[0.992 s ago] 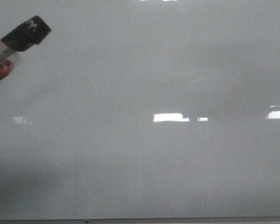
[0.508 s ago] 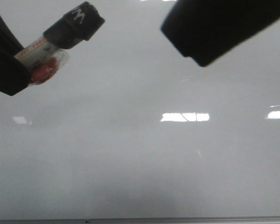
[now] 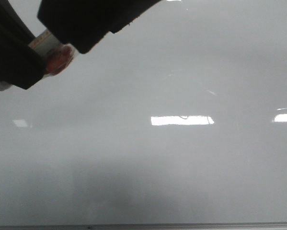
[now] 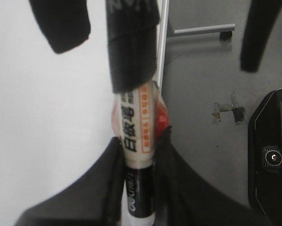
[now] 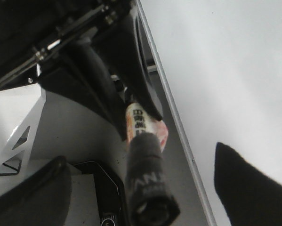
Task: Write number 7 on whiteboard
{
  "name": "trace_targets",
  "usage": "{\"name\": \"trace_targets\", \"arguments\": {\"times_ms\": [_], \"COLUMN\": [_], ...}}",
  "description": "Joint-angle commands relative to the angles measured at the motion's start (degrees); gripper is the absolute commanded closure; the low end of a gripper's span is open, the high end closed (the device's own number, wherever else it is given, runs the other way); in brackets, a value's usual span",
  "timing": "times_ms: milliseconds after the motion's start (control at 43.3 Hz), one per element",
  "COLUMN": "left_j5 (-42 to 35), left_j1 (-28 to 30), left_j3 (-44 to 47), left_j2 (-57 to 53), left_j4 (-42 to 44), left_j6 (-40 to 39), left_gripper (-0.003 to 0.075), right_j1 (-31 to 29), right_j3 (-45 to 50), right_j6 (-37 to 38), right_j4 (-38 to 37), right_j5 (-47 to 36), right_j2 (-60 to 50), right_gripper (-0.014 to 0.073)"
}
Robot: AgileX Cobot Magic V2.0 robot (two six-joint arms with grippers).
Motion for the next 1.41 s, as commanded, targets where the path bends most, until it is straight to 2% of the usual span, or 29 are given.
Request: {"name": "trace_targets", "arguments": {"times_ms": [0,162,231,438,485,715,785,854,992,1038,1131,1177,1269,1385], "left_j5": [-2.87,-4.13,-4.53,-4.55,-4.55,-5.78,-7.58,-9.06,-11.45,-11.91,-12.62,-13.0,-14.97,-18.46], "left_j1": [-0.41,-0.41,-0.41,-0.41,-0.41,-0.41,-0.41,-0.41,-0.41,-0.41,-0.41,-0.41,-0.41,-0.41], "left_j3": [-1.92,-1.92,-1.92,-1.92,-1.92,-1.92,-1.92,-1.92,-1.92,-1.92,-1.25,-0.62,2.07,7.28], "left_j2": [-1.13,-1.13,-1.13,-1.13,-1.13,-1.13,-1.13,-1.13,-1.13,-1.61,-3.61,-5.17,-10.0,-17.98], "left_j4": [-2.7,-3.91,-4.89,-7.08,-8.24,-9.39,-10.03,-10.42,-10.65,-10.65,-10.65,-10.65,-10.65,-10.93], "left_j6": [0.01,0.01,0.01,0.01,0.01,-0.23,-0.53,-0.53,-2.2,-2.67,-2.67,-2.83,-2.83,-3.07], "left_gripper": [0.0741,0.0741,0.0741,0.0741,0.0741,0.074,0.0726,0.0662,0.0404,0.0282,0.0161,0.0153,0.019,0.0339], "right_j1": [0.17,0.17,0.17,0.17,0.17,0.17,0.17,0.17,-1.88,-3.83,-7.71,-10.17,-14.8,-18.88], "right_j3": [-2.34,-2.34,-2.34,-2.34,-2.34,-2.34,-2.34,-2.34,-2.17,-1.78,0.34,2.24,7.31,13.8], "right_j6": [-1.49,-1.79,-1.79,-1.84,-1.84,-1.84,-1.84,-1.84,-1.84,-1.84,-1.84,-1.84,-1.84,-1.84], "right_j4": [3.16,3.4,3.66,4.8,4.92,4.95,4.95,4.89,4.01,4.01,4.09,4.14,5.42,8.3], "right_j5": [-2.99,-2.99,-3.18,-3.24,-3.18,-2.39,-2.46,-2.73,-3.16,-3.17,-3.98,-5.25,-9.24,-15.05], "right_j2": [-0.93,-0.57,-0.57,-0.57,-0.57,-0.57,-0.57,-0.57,-0.63,-0.93,-2.66,-4.04,-8.16,-13.76], "right_gripper": [-0.0018,0.0179,0.0235,0.026,0.0287,0.066,0.0658,0.0662,0.0661,0.0661,0.0661,0.0659,0.0658,0.0658]}}
